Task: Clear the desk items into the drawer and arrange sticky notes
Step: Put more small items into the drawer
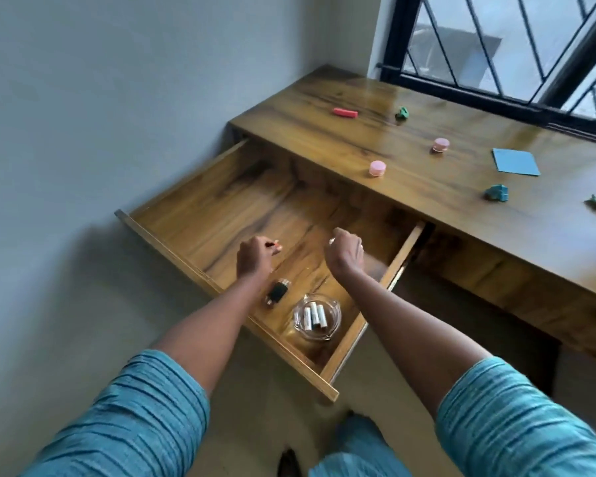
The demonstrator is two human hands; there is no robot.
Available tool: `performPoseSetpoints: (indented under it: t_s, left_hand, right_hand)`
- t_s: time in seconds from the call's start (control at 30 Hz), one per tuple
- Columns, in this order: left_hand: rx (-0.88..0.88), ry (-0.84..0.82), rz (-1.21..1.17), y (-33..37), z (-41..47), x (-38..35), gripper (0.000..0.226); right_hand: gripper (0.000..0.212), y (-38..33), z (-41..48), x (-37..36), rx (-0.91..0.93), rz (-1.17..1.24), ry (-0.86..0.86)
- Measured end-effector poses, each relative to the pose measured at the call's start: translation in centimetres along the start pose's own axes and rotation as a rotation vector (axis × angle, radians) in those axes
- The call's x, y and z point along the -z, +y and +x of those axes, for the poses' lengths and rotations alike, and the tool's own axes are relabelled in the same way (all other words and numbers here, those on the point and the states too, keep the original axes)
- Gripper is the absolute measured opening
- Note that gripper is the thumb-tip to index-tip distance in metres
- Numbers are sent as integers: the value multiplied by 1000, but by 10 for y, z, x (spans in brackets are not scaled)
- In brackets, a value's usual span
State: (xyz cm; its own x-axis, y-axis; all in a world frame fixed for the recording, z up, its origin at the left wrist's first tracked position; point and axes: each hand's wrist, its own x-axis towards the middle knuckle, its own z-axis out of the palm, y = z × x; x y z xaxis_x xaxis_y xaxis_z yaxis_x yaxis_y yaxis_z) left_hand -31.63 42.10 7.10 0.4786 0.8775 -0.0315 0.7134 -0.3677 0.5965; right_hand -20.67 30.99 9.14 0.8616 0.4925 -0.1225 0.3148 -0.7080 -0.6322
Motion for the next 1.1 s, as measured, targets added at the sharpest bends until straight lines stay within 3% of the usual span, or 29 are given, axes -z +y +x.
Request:
performPoseSetpoints:
  t_s: [0.13,0.33,0.53,0.8,0.93,1.1]
  left_hand:
    - [137,-81,50,-39,20,14,27]
    - [280,-167,76,-78,63,12,24]
    - [299,-237,161,-105,101,0,19]
    - [250,-324,205,-119,128,-1,19]
    - [167,-368,225,-118,134,1,20]
    - [124,-401,192,-123,136,-2,17]
  right_hand:
    - [39,-22,6,-38,-19,47,-125]
    - [22,-53,34,-104,-21,106,-324]
    - [55,-77,51,-148,24,-45,-577]
    - [44,-82,46,-180,129,-184,-533]
    - [50,-89,45,-184,96,-194,-511]
    - [35,-91,35,-192,47,-222,-476]
